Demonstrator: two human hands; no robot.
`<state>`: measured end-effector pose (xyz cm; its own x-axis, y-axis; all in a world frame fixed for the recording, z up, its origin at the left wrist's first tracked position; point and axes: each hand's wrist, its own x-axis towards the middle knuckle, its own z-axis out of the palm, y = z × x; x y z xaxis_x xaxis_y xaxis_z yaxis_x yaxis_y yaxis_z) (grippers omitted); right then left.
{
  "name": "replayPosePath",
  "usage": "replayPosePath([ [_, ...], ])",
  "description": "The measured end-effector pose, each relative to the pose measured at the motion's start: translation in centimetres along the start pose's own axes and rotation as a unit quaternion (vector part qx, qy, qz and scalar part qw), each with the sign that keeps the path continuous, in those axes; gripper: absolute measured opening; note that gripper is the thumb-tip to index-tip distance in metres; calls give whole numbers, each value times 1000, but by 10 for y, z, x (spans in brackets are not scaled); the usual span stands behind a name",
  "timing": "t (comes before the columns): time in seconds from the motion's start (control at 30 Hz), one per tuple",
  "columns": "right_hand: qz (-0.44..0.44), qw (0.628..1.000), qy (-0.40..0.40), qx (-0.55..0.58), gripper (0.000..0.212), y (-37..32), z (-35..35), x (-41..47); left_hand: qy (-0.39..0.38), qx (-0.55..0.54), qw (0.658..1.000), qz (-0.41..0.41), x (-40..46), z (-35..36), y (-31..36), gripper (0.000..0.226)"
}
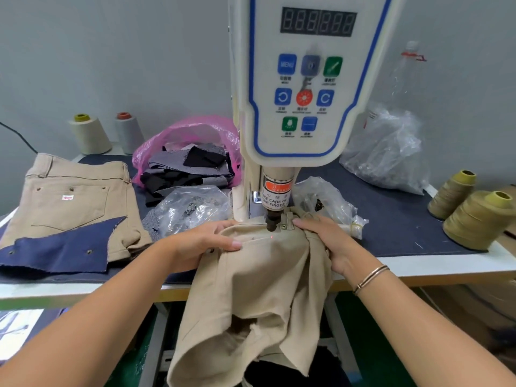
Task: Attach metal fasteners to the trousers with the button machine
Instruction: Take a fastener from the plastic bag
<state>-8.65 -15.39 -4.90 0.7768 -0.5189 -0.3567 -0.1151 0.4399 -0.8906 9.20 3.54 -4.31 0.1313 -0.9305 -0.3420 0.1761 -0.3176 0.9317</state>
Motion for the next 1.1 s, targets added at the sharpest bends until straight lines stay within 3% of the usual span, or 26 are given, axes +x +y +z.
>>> replayPosePath([
  [0.23,16,997,29,65,22,7,-3,6,4,-54,998,17,7,3,-11,71],
  [0.53,62,995,27,76,26,7,-7,7,-7,-131,990,46,9,9,-18,54],
  [0.87,78,994,32,77,26,9,-9,10,-4,-166,984,61,10,9,-21,73],
  [1.1,76,994,29,76,25,9,-10,12,5,-173,983,57,8,10,-21,54],
])
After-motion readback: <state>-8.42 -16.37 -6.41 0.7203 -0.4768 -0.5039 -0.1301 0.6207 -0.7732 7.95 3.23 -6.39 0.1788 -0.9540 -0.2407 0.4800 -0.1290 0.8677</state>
